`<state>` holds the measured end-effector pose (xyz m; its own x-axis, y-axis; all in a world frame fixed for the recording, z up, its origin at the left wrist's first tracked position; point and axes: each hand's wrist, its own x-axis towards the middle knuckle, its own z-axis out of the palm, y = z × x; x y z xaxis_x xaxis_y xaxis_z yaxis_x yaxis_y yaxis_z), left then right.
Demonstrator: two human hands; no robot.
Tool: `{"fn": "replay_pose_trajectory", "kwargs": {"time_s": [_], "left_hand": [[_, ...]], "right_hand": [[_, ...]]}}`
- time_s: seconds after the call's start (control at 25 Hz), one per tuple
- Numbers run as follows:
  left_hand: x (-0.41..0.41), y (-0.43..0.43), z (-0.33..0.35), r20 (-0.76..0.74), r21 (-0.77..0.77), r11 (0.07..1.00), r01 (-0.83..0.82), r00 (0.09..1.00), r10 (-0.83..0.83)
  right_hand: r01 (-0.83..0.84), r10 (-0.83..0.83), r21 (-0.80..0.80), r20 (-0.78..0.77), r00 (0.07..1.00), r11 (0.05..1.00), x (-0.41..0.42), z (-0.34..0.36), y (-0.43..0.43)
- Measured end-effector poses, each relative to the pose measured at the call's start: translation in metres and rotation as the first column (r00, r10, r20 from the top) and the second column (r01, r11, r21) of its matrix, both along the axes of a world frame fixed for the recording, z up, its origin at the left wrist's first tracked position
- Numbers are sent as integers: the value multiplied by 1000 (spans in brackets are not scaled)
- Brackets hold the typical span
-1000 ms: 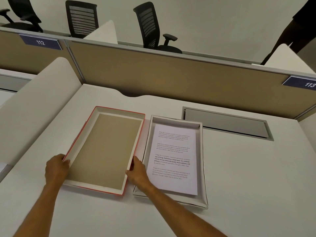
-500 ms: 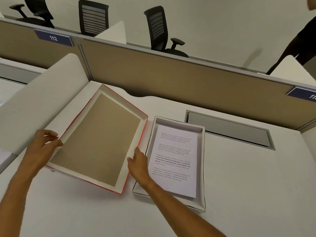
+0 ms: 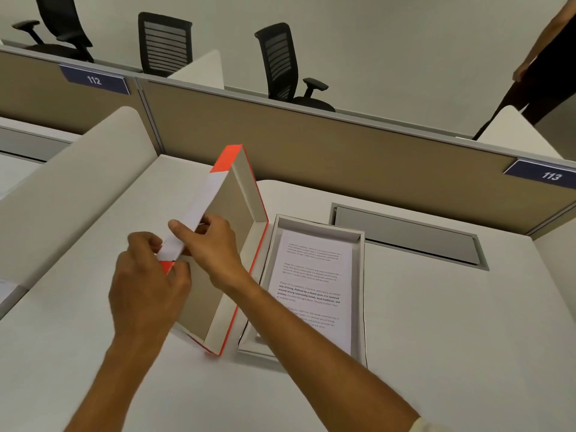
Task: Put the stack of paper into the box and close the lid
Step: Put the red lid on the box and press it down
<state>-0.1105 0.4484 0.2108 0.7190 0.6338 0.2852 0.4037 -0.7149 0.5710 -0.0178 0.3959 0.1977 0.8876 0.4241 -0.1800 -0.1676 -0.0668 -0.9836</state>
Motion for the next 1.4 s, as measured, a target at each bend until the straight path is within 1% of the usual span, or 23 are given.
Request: {"fn": "replay_pose_trajectory", "kwargs": {"time_s": [0.08, 0.12, 0.16, 0.2, 0.28, 0.32, 0.36, 0.4, 0.44, 0.48, 0.52, 0.56, 0.6, 0.64, 0.72, 0.76, 0.84, 0.92, 1.0, 1.08, 1.16, 1.28, 1.4], "left_hand": [[1, -8, 1, -57, 34, 999, 24, 998, -22], [1, -10, 2, -83, 8, 998, 55, 995, -55], [1, -10, 6, -97, -70, 994, 87, 991, -94], [2, -8, 10, -89, -193, 974, 121, 986, -140], [3, 3, 16, 6, -423, 887, 184, 980, -201], [6, 15, 12, 38, -496, 849, 183, 981, -190], [11, 27, 7, 19, -549, 821, 157, 984, -175], [18, 39, -5, -38, -587, 801, 116, 984, -171], [24, 50, -21, -131, -626, 776, 77, 971, -202], [29, 57, -37, -198, -683, 729, 41, 951, -239], [33, 61, -55, -219, -763, 646, 16, 934, -282], [35, 61, -69, -193, -854, 520, -10, 935, -299], [34, 56, -74, -171, -917, 395, -49, 944, -280], [31, 48, -74, -155, -944, 324, -66, 954, -256], [29, 40, -85, -89, -962, 274, -22, 969, -232], [30, 35, -89, -79, -960, 278, -19, 975, -206], [37, 23, -93, 1, -948, 309, 76, 971, -238], [45, 8, -100, 47, -889, 419, 182, 949, -312], [50, -12, -108, 43, -800, 545, 251, 930, -366], [53, -30, -119, 27, -728, 615, 304, 908, -417], [55, -41, -131, -23, -679, 663, 316, 893, -449], [62, -54, -146, -91, -604, 736, 307, 890, -447], [70, -66, -154, -89, -538, 773, 337, 889, -449]], "right_hand": [[30, -29, 14, -36, 999, 999, 5, -1, -7], [45, -43, 27, -65, 997, 999, 7, -1, -11], [59, -56, 31, -91, 994, 998, 10, 0, -16], [74, -70, 31, -126, 990, 997, 12, 2, -21], [86, -75, 51, -184, 980, 995, 18, 9, -34], [85, -68, 73, -210, 975, 994, 20, 14, -42], [90, -64, 97, -243, 968, 991, 21, 19, -51], [90, -50, 135, -273, 961, 987, 23, 23, -62], [88, -27, 187, -306, 952, 978, 24, 28, -74], [75, 8, 240, -328, 944, 968, 24, 32, -88], [61, 42, 283, -346, 937, 957, 23, 34, -102], [44, 73, 312, -351, 934, 949, 23, 34, -117], [35, 94, 338, -358, 929, 940, 22, 32, -134], [31, 102, 346, -360, 927, 938, 21, 29, -151], [32, 93, 332, -354, 930, 943, 17, 20, -189], [43, 65, 288, -352, 934, 957, 15, 15, -206], [79, -38, 119, -315, 948, 990, 10, -7, -237], [130, -149, -93, -242, 959, 987, 4, -37, -251], [206, -259, -295, -152, 954, 933, -4, -70, -259], [295, -340, -418, -36, 940, 859, -12, -92, -265], [342, -382, -470, 10, 924, 814, -16, -110, -274], [369, -410, -493, 26, 912, 788, -16, -131, -286], [398, -442, -499, 34, 896, 770, -14, -142, -291]]}}
